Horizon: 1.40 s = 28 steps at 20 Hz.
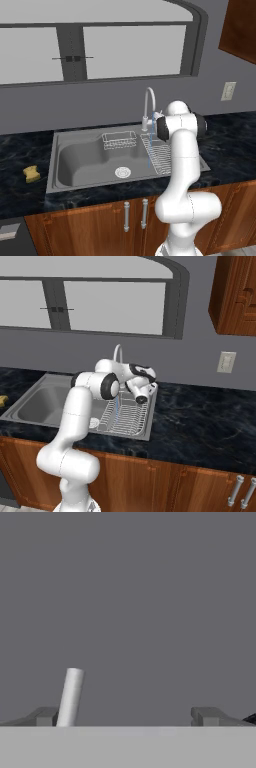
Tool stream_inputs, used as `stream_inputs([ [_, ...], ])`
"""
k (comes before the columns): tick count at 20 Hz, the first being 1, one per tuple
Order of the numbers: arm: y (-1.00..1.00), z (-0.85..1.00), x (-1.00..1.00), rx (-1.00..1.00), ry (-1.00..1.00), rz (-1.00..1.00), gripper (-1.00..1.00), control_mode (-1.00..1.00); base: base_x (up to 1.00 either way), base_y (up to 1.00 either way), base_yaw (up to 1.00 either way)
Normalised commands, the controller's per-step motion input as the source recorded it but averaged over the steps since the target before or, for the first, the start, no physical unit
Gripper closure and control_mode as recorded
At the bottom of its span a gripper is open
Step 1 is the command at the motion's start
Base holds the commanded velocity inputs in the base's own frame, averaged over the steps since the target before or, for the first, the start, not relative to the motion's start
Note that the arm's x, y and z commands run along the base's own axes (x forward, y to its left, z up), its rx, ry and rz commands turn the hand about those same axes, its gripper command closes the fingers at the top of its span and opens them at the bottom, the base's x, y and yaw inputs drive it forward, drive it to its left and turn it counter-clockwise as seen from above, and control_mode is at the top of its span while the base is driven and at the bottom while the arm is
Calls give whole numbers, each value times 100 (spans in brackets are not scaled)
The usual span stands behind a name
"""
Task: Soak the sponge with water for a few seconds and then drop it inside the sink.
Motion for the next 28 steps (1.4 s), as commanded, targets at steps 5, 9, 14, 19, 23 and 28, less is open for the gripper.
stream_inputs([
  [5, -26, 46, 8, 16, 0, -4, -100, -100, 0, 0, 0],
  [9, -29, 57, 6, 13, 0, -3, -100, -100, 0, 0, 0],
  [14, -35, 33, 0, 5, 8, -3, -100, -100, 0, 0, 0],
  [19, -36, 34, -15, -1, 29, 0, -100, -100, 0, 0, 0],
  [23, -46, 47, -44, 0, 19, 0, -100, -100, 0, 0, 0],
  [28, -33, 14, -58, 0, 11, 0, -100, -100, 0, 0, 0],
])
